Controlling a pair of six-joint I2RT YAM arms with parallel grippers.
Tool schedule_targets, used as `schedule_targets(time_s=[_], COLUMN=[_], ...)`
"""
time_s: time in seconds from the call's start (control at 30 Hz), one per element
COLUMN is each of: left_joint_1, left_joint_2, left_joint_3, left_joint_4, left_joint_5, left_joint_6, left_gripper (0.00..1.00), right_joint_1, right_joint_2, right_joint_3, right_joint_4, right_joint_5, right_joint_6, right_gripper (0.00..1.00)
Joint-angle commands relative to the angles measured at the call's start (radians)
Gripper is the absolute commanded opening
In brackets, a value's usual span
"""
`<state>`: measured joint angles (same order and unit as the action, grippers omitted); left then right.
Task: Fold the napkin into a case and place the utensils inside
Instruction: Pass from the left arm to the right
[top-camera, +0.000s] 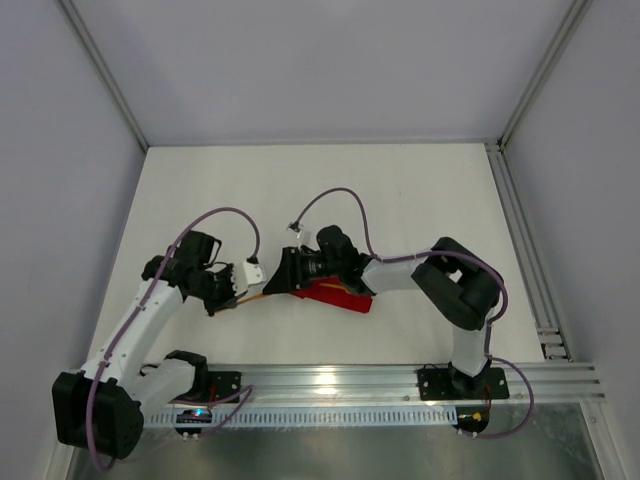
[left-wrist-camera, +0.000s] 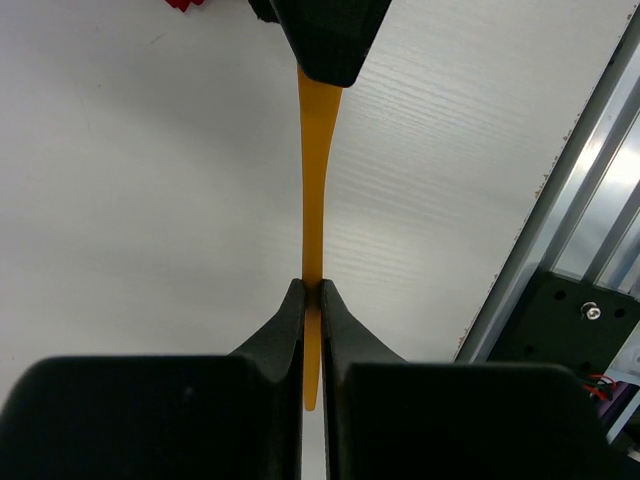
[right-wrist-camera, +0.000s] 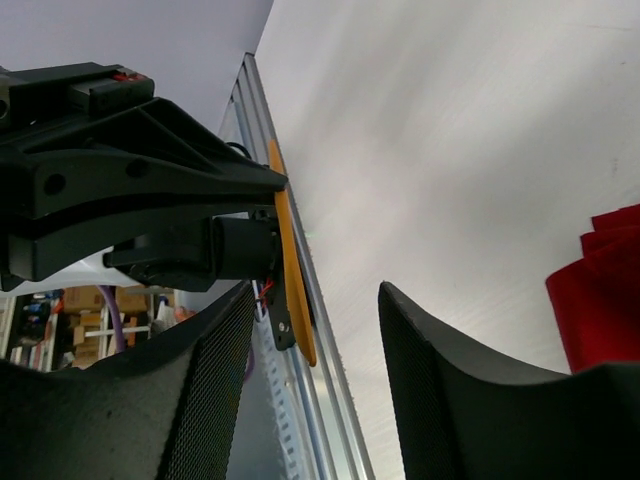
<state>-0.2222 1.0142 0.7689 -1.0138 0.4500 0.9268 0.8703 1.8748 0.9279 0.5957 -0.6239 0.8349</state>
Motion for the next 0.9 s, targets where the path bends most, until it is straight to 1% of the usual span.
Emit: schedule_targets(time_s=[0.0, 0.07, 0.1, 0.33, 0.4, 0.5, 0.7, 0.73, 0.83, 0.87], left_joint_1=[0.001, 0.001, 0.001, 0.000, 0.000, 0.000, 0.000, 0.000, 0.000, 0.000], left_joint_2=[-0.002, 0.000, 0.001, 0.009, 0.008, 0.007, 0.011, 0.014, 0.014, 0.015], left_joint_3=[0.021, 0.029, 0.032, 0.043, 0.041, 0.040, 0.043, 0.044, 0.046, 0.047], left_joint_4=[-0.017, -0.019, -0.020, -0.026, -0.029, -0.031, -0.022, -0.019, -0.019, -0.020], left_joint_5=[0.035, 0.035, 0.035, 0.039, 0.041, 0.036, 0.033, 0.033, 0.032, 0.032], left_joint_6=[0.015, 0.018, 0.018, 0.027, 0.029, 0.032, 0.024, 0.026, 0.024, 0.024], left_gripper=[0.00, 0.00, 0.00, 0.00, 0.00, 0.00, 0.00, 0.00, 0.00, 0.00], right_joint_1=[0.012, 0.012, 0.012, 0.018, 0.018, 0.018, 0.019, 0.019, 0.021, 0.022], right_joint_2=[0.030, 0.035, 0.038, 0.047, 0.050, 0.057, 0.057, 0.058, 0.060, 0.058], right_joint_3=[0.042, 0.038, 0.040, 0.048, 0.049, 0.054, 0.051, 0.052, 0.051, 0.051], right_joint_4=[0.159, 0.162, 0.170, 0.168, 0.167, 0.167, 0.168, 0.167, 0.168, 0.167], right_joint_5=[-0.102, -0.106, -0.109, -0.111, -0.109, -0.111, -0.112, -0.114, -0.112, -0.112], right_joint_6=[0.084, 0.086, 0.090, 0.092, 0.095, 0.096, 0.101, 0.099, 0.098, 0.096], right_gripper=[0.56, 0.51, 0.46, 0.33, 0.32, 0.25, 0.23, 0.21, 0.12, 0.05])
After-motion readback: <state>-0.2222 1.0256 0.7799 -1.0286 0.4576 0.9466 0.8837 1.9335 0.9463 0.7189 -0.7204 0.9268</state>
